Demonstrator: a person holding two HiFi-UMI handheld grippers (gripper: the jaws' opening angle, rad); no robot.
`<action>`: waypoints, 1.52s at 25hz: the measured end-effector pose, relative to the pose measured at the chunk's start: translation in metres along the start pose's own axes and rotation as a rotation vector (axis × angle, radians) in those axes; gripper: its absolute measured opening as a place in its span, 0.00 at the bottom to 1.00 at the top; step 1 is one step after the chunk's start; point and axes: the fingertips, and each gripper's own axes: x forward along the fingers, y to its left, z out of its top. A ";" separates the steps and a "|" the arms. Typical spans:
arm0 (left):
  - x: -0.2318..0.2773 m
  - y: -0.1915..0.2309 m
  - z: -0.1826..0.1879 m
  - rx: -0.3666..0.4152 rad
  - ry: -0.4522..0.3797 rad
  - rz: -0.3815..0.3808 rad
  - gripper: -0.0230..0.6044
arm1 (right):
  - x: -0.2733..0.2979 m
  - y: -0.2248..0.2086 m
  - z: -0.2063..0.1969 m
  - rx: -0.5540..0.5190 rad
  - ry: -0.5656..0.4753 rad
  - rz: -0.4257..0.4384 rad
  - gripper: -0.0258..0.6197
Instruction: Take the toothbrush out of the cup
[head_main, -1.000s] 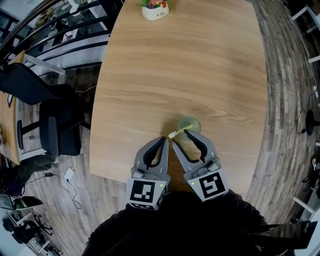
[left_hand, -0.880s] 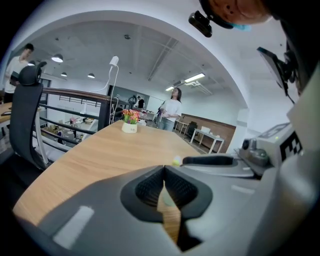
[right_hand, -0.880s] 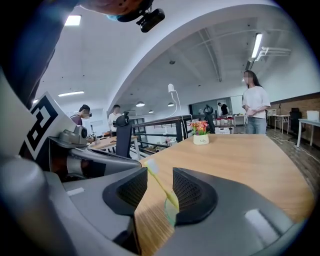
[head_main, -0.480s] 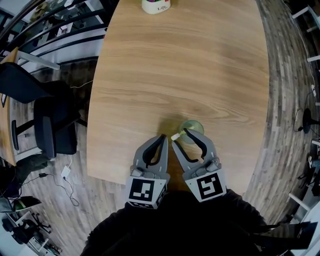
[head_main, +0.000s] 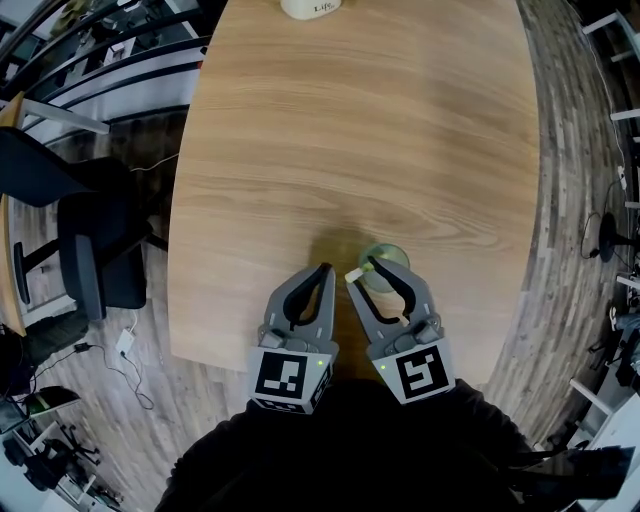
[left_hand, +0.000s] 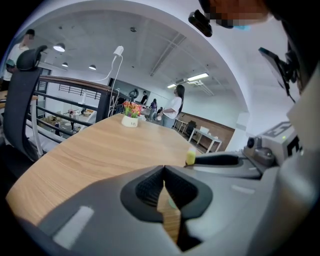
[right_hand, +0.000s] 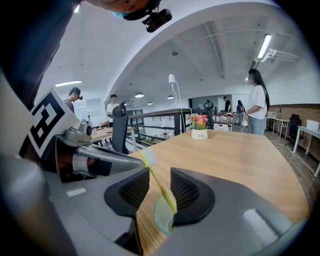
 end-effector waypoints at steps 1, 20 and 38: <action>0.001 0.000 0.000 0.001 0.000 -0.003 0.05 | 0.000 -0.001 -0.001 0.001 0.002 -0.003 0.24; 0.010 0.004 0.000 -0.032 0.008 -0.019 0.05 | 0.008 -0.012 0.001 -0.061 0.070 -0.045 0.17; 0.010 0.018 -0.001 -0.042 0.004 -0.033 0.05 | 0.014 -0.015 0.004 -0.048 0.045 -0.109 0.07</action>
